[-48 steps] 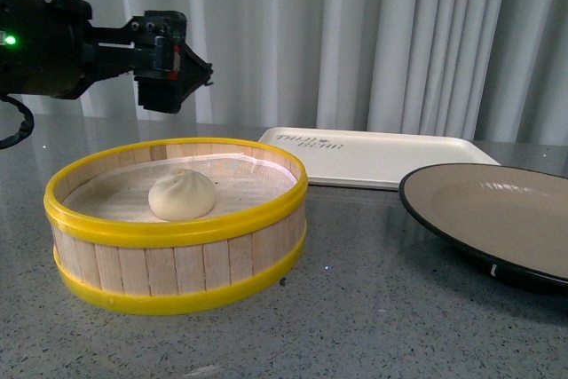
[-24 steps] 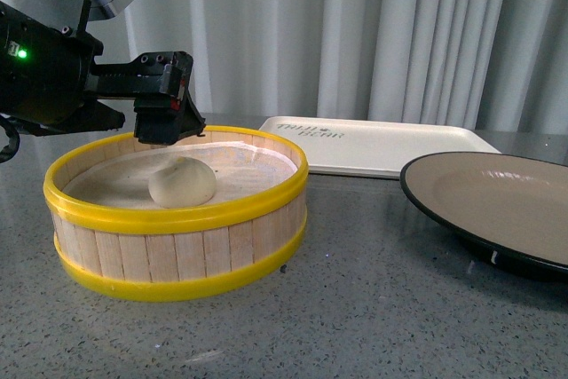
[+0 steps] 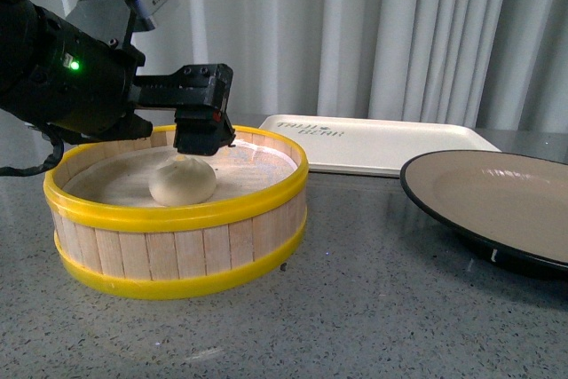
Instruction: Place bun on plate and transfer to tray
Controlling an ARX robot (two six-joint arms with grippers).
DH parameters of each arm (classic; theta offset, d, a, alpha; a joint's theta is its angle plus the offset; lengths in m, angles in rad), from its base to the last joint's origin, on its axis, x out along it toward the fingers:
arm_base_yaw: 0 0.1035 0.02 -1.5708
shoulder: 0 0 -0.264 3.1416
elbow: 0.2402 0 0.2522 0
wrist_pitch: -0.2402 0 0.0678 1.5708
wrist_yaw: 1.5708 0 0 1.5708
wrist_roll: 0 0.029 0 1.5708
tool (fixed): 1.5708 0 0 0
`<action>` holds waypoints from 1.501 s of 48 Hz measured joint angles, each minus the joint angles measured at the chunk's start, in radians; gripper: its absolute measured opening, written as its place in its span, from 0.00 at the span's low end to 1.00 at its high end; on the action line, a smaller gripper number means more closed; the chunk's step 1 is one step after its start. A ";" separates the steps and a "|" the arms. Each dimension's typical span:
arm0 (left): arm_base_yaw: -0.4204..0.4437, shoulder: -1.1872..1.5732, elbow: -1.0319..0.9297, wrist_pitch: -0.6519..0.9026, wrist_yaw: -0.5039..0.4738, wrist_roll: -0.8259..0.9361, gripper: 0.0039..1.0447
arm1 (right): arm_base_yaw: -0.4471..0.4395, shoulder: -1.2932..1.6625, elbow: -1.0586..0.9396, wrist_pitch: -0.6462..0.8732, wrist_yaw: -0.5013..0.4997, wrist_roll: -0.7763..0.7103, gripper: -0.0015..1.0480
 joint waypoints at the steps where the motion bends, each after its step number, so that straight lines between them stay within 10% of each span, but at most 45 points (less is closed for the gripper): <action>1: -0.002 0.006 0.000 0.000 -0.003 0.003 0.94 | 0.000 0.000 0.000 0.000 0.000 0.000 0.92; 33: -0.009 0.073 0.017 -0.004 -0.040 0.026 0.94 | 0.000 0.000 0.000 0.000 0.000 0.000 0.92; 57: -0.021 0.073 0.014 0.004 -0.061 0.047 0.24 | 0.000 0.000 0.000 0.000 0.000 0.000 0.92; 72: -0.036 0.033 0.011 0.019 -0.080 0.059 0.04 | 0.000 0.000 0.000 0.000 0.000 0.000 0.92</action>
